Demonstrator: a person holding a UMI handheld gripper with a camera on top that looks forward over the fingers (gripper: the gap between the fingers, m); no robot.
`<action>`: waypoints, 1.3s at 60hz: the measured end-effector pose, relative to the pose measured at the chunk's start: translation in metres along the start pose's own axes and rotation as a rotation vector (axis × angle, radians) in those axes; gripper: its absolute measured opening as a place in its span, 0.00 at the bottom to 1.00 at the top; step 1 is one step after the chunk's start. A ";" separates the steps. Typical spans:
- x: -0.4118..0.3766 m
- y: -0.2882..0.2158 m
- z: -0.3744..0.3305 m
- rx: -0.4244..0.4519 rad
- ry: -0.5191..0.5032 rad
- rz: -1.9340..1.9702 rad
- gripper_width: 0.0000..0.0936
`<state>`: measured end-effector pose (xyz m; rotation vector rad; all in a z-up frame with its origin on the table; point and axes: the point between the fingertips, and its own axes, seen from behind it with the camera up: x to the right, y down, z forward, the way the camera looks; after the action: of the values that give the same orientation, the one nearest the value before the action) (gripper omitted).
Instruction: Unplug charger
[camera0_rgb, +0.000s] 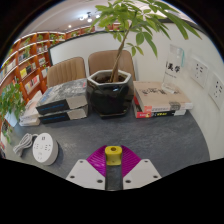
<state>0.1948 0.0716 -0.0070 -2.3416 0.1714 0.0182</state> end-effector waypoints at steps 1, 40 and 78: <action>-0.002 -0.001 -0.001 -0.004 -0.005 0.003 0.20; -0.153 -0.074 -0.318 0.474 -0.108 -0.059 0.91; -0.206 0.047 -0.349 0.323 -0.134 -0.132 0.92</action>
<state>-0.0288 -0.1851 0.2180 -2.0166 -0.0451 0.0770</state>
